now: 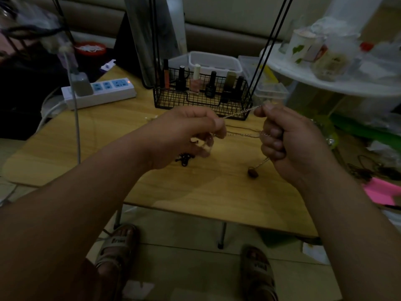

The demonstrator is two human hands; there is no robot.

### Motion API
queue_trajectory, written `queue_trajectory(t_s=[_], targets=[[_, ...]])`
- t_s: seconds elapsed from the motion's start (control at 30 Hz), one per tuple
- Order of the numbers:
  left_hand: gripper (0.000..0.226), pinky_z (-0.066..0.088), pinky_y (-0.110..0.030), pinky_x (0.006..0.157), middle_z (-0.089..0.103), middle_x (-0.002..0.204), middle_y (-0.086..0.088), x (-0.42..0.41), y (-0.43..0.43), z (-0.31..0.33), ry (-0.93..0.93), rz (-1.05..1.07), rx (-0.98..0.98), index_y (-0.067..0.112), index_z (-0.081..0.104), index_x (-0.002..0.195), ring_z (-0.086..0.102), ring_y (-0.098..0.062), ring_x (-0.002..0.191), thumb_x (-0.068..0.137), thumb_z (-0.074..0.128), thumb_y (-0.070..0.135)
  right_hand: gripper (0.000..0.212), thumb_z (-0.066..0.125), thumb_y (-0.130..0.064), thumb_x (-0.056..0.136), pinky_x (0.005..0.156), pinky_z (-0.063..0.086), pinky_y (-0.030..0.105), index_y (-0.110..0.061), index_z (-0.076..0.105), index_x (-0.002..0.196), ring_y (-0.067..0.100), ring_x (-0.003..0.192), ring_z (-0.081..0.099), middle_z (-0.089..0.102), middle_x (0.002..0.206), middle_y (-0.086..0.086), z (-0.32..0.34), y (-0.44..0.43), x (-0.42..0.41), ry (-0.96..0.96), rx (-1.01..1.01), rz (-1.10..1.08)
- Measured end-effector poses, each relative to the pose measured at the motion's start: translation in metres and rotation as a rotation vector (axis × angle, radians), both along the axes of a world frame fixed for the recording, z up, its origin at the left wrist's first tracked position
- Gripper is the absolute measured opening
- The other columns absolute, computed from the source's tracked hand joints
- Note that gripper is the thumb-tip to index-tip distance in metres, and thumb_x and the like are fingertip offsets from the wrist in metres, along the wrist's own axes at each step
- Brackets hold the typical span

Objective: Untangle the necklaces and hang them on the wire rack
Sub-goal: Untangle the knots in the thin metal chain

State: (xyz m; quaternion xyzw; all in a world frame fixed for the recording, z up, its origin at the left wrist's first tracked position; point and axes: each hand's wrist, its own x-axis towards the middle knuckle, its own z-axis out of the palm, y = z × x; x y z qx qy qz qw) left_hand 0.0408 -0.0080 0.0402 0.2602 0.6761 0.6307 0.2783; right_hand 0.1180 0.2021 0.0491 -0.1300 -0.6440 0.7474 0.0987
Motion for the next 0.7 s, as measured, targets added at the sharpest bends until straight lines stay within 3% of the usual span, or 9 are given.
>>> queue_trajectory(t_s=[0.07, 0.17, 0.23, 0.27, 0.3, 0.37, 0.47, 0.63, 0.7], targets=[[0.027, 0.054, -0.042, 0.1, 0.072, 0.094, -0.003, -0.001, -0.001, 0.0, -0.037, 0.017, 0.046, 0.015, 0.063, 0.08, 0.069, -0.025, 0.102, 0.103, 0.055, 0.025, 0.018, 0.056, -0.025, 0.105, 0.038, 0.017, 0.02, -0.014, 0.066, 0.095, 0.006, 0.044, 0.025, 0.033, 0.058, -0.005, -0.002, 0.001, 0.0, -0.01, -0.007, -0.002], [0.039, 0.043, -0.046, 0.111, 0.071, 0.098, -0.008, -0.003, -0.003, 0.001, -0.087, 0.048, 0.11, 0.016, 0.051, 0.07, 0.068, -0.027, 0.12, 0.106, 0.049, 0.032, 0.017, 0.056, -0.026, 0.105, 0.038, 0.017, 0.02, -0.014, 0.065, 0.097, 0.006, 0.043, 0.025, 0.033, 0.058, -0.005, -0.003, 0.002, 0.0, -0.033, -0.007, -0.02], [0.039, 0.047, -0.045, 0.107, 0.065, 0.086, -0.009, -0.003, -0.003, 0.002, -0.155, 0.073, 0.202, 0.016, 0.046, 0.069, 0.071, -0.029, 0.106, 0.104, 0.05, 0.032, 0.017, 0.055, -0.025, 0.105, 0.038, 0.017, 0.02, -0.014, 0.065, 0.098, 0.006, 0.044, 0.026, 0.033, 0.059, -0.005, -0.004, 0.003, 0.0, -0.051, 0.008, -0.016], [0.038, 0.052, -0.042, 0.1, 0.056, 0.074, -0.007, -0.003, -0.003, 0.002, -0.201, 0.084, 0.243, 0.016, 0.045, 0.07, 0.07, -0.029, 0.085, 0.104, 0.05, 0.032, 0.018, 0.054, -0.025, 0.106, 0.038, 0.018, 0.02, -0.014, 0.065, 0.098, 0.006, 0.044, 0.026, 0.034, 0.059, -0.004, -0.005, 0.003, 0.0, -0.064, 0.025, -0.007], [0.037, 0.057, -0.039, 0.088, 0.046, 0.064, -0.003, -0.003, -0.003, 0.002, -0.233, 0.088, 0.261, 0.016, 0.046, 0.072, 0.06, -0.024, 0.064, 0.105, 0.049, 0.033, 0.018, 0.054, -0.026, 0.106, 0.038, 0.018, 0.02, -0.013, 0.066, 0.1, 0.007, 0.045, 0.026, 0.034, 0.059, -0.004, -0.006, 0.003, 0.0, -0.08, 0.046, 0.006], [0.035, 0.051, -0.031, 0.062, 0.034, 0.058, 0.002, -0.004, -0.004, 0.002, -0.222, 0.088, 0.216, 0.014, 0.055, 0.081, 0.034, -0.014, 0.048, 0.109, 0.046, 0.033, 0.019, 0.054, -0.026, 0.106, 0.039, 0.019, 0.02, -0.012, 0.067, 0.102, 0.008, 0.047, 0.027, 0.036, 0.06, -0.004, -0.007, 0.001, 0.0, -0.103, 0.091, 0.043], [0.026, 0.042, -0.026, 0.049, 0.046, 0.063, -0.002, -0.002, -0.003, -0.001, -0.105, 0.091, 0.053, 0.007, 0.065, 0.106, 0.035, -0.013, 0.049, 0.11, 0.044, 0.023, 0.022, 0.053, -0.028, 0.106, 0.041, 0.019, 0.022, -0.011, 0.067, 0.105, 0.009, 0.048, 0.027, 0.038, 0.06, -0.005, -0.005, -0.005, 0.001, -0.104, 0.125, 0.116], [0.022, 0.053, -0.025, 0.058, 0.07, 0.083, -0.006, 0.006, 0.003, -0.003, 0.182, 0.119, -0.236, 0.015, 0.069, 0.111, 0.059, -0.015, 0.067, 0.108, 0.048, 0.011, 0.033, 0.046, -0.034, 0.108, 0.046, 0.013, 0.028, -0.01, 0.068, 0.103, 0.011, 0.049, 0.025, 0.043, 0.064, -0.001, -0.003, -0.01, 0.0, -0.113, 0.092, 0.179], [0.023, 0.055, -0.024, 0.059, 0.075, 0.089, -0.009, 0.008, 0.002, 0.0, 0.156, 0.099, -0.22, 0.016, 0.066, 0.119, 0.063, -0.018, 0.068, 0.109, 0.047, 0.009, 0.037, 0.042, -0.036, 0.109, 0.045, 0.015, 0.027, -0.011, 0.068, 0.104, 0.01, 0.048, 0.028, 0.048, 0.066, -0.001, -0.003, -0.01, 0.0, -0.135, 0.098, 0.19]])
